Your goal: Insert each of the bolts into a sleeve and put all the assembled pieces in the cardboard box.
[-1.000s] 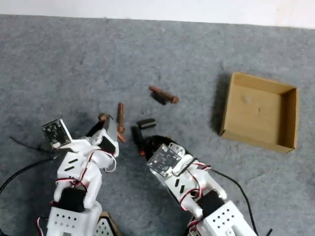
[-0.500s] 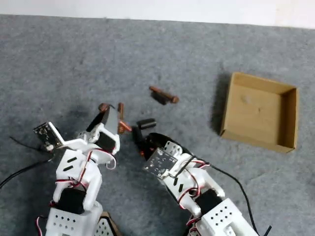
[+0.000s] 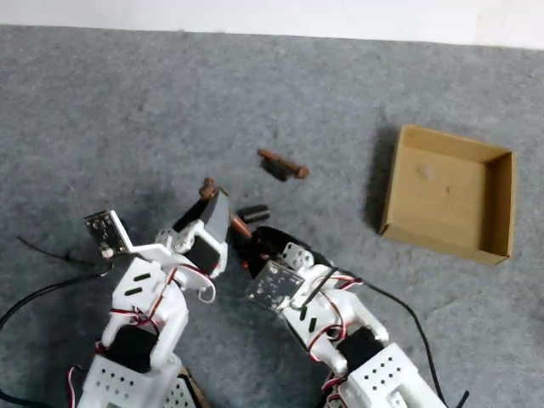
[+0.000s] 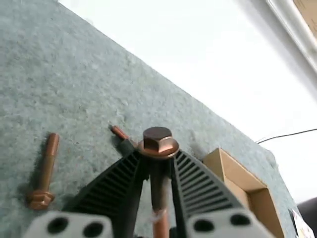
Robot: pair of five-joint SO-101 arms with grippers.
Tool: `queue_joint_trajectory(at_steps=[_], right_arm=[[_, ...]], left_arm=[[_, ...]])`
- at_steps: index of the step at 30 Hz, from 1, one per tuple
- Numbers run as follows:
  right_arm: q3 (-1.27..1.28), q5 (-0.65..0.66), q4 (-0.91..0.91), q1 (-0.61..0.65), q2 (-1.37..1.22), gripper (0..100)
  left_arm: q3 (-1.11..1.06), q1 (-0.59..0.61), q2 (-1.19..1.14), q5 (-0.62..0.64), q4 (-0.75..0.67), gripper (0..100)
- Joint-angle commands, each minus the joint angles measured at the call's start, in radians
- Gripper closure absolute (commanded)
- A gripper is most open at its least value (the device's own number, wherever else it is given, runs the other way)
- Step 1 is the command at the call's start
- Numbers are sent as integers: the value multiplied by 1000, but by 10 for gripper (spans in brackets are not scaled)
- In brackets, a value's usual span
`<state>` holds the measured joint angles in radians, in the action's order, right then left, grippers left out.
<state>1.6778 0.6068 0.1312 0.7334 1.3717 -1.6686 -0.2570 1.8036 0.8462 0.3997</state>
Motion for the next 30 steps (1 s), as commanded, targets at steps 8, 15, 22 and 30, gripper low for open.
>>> queue_joint_trajectory(at_steps=[8,15,22,30], right_arm=[[130,12,-35,7,-2,992],[130,12,-36,4,1,992],[130,8,-36,-7,2,992],[130,5,-64,-28,2,993]], left_arm=[[-27,-22,21,5,-92,995],[-27,-22,21,5,-91,995],[-27,-30,21,5,-75,995],[-27,-54,21,5,-49,995]])
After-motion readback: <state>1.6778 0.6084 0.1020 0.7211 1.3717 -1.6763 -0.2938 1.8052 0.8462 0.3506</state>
